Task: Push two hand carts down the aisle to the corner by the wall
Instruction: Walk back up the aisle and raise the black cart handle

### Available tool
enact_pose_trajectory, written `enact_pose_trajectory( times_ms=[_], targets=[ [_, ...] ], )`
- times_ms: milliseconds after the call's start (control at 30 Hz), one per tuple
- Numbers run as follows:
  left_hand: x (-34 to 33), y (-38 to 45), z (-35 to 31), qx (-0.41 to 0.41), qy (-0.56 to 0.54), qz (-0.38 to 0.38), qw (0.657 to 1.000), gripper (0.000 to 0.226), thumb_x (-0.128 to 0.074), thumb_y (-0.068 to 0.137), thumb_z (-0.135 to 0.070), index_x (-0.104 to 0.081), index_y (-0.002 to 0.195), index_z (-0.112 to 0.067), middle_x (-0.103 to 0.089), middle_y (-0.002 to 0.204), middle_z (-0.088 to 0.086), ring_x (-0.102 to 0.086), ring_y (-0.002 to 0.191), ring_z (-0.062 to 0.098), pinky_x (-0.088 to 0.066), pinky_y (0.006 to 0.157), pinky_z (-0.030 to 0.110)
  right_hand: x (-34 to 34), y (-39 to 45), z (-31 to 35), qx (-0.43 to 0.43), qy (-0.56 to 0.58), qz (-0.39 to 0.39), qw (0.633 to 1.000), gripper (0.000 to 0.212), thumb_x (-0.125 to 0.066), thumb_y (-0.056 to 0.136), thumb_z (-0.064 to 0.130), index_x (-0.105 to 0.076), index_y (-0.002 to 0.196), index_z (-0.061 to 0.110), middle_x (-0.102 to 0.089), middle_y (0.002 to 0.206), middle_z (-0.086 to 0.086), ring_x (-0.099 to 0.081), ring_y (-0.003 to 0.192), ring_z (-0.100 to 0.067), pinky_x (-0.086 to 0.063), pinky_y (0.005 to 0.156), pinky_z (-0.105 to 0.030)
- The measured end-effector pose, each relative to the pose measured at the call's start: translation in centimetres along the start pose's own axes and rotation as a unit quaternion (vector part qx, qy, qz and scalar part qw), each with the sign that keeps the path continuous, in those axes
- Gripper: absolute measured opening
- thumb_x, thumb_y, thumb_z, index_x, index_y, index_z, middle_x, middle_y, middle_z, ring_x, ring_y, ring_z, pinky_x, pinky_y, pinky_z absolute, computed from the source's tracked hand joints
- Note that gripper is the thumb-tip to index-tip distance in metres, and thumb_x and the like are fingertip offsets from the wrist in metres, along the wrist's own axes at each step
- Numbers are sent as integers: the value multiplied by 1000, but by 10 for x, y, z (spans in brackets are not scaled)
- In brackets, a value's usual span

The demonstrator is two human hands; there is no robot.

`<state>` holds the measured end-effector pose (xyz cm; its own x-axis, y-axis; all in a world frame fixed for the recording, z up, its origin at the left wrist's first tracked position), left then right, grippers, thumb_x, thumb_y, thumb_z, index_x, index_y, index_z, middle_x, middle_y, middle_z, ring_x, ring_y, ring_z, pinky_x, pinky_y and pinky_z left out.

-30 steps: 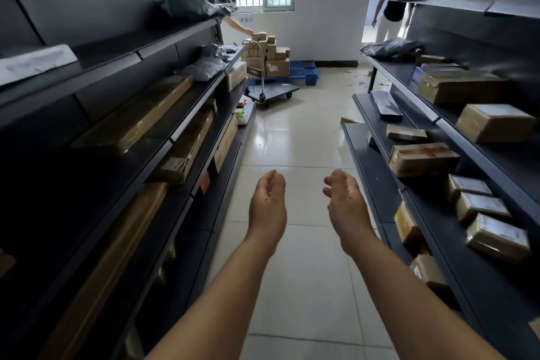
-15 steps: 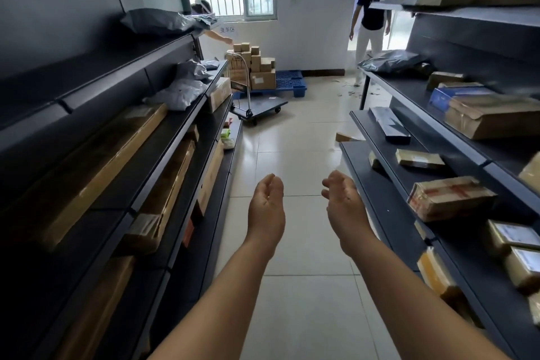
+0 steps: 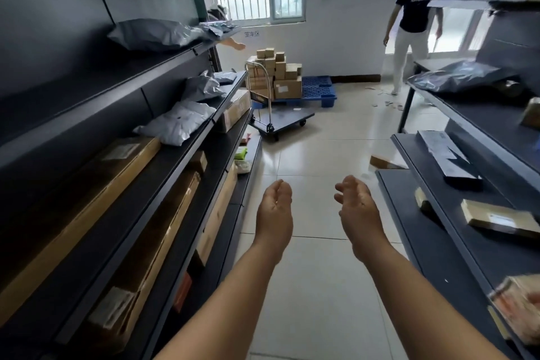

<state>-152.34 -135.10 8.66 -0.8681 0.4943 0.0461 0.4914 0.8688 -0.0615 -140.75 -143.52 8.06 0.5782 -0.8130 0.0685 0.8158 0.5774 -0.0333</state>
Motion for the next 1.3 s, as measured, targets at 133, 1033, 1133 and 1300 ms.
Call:
enact_pose_trajectory(
  times_ms=[133,1033,1133,1300],
  targets=[
    [-5,73,-5,-3,14,-14,1000,47,-37,100,-44,-38,141,-22,-51,137,-2,-49,124,14,-38,107,34,-27,75,4,-2,-1,15,1000,50,-32,98,53,-44,136,23,-56,127,3,-52,120,-18,-40,106,-43],
    [-5,647,-13,3,-5,-32,999,45,-39,100,-39,-43,139,-16,-54,133,5,-50,124,20,-39,107,38,-270,594,12,-10,-20,34,999,36,-35,100,45,-48,126,24,-58,115,6,-55,114,-18,-42,103,-41],
    [-27,716,-20,4,-1,-35,999,48,-40,99,-40,-41,141,-16,-53,135,5,-50,125,20,-37,109,41,-285,665,15,-9,-20,45,999,38,-34,100,46,-48,125,21,-58,105,9,-56,110,-19,-43,100,-40],
    [-51,819,-38,-5,4,-51,999,45,-41,99,-39,-42,138,-17,-55,133,3,-52,123,19,-39,108,41,-311,774,35,5,-11,66,998,23,-36,101,42,-47,114,28,-60,109,5,-57,108,-20,-44,92,-34]
  ],
)
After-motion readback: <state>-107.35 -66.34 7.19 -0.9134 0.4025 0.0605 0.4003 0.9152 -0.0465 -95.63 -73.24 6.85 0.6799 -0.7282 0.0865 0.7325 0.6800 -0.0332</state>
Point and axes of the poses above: each hand's wrist, its own y-axis towards the middle knuckle, its own x-axis out of the back of the hand, z = x × y, the point moved 2 cm from there along y, towards the middle knuckle
